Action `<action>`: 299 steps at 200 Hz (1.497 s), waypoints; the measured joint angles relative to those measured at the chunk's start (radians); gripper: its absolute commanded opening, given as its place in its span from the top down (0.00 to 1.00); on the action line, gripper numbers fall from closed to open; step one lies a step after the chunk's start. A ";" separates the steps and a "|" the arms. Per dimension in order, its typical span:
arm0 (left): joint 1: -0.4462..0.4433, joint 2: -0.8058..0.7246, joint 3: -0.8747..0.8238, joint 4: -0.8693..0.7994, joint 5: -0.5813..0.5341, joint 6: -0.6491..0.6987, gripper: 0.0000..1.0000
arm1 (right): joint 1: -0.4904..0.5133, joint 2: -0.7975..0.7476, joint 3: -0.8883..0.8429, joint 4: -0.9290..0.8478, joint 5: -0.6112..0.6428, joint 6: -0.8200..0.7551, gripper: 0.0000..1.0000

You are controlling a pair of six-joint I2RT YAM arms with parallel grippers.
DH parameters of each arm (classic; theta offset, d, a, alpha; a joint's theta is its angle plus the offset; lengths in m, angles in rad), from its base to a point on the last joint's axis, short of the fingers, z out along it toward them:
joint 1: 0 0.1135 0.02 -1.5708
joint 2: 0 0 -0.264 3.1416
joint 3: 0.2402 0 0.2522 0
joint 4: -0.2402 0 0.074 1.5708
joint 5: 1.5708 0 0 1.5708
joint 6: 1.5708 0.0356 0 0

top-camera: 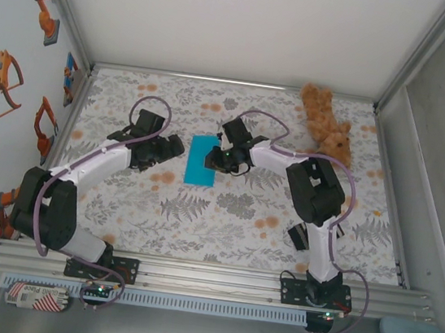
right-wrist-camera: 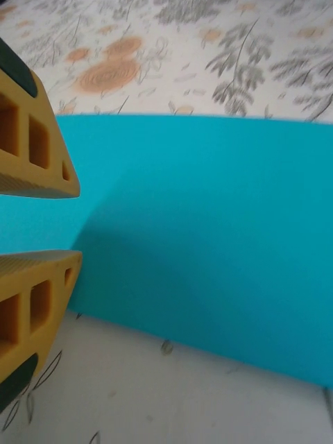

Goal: Fold a paper plane with a square sheet of paper (pick it up from the middle)
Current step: Move the paper to the center of the table, then third fold the triangle at the center of the table.

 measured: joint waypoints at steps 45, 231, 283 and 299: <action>0.000 0.034 0.000 0.042 0.074 -0.002 0.04 | -0.020 -0.006 0.000 -0.082 0.031 -0.129 0.74; -0.115 0.242 -0.076 0.349 0.405 -0.192 0.19 | -0.099 -0.100 -0.133 0.043 -0.029 0.034 0.85; -0.120 0.273 -0.062 0.373 0.443 -0.217 0.42 | -0.101 -0.068 -0.133 0.018 -0.021 0.026 0.86; -0.120 0.278 -0.061 0.369 0.455 -0.212 0.47 | -0.106 -0.061 -0.128 0.009 -0.024 0.023 0.86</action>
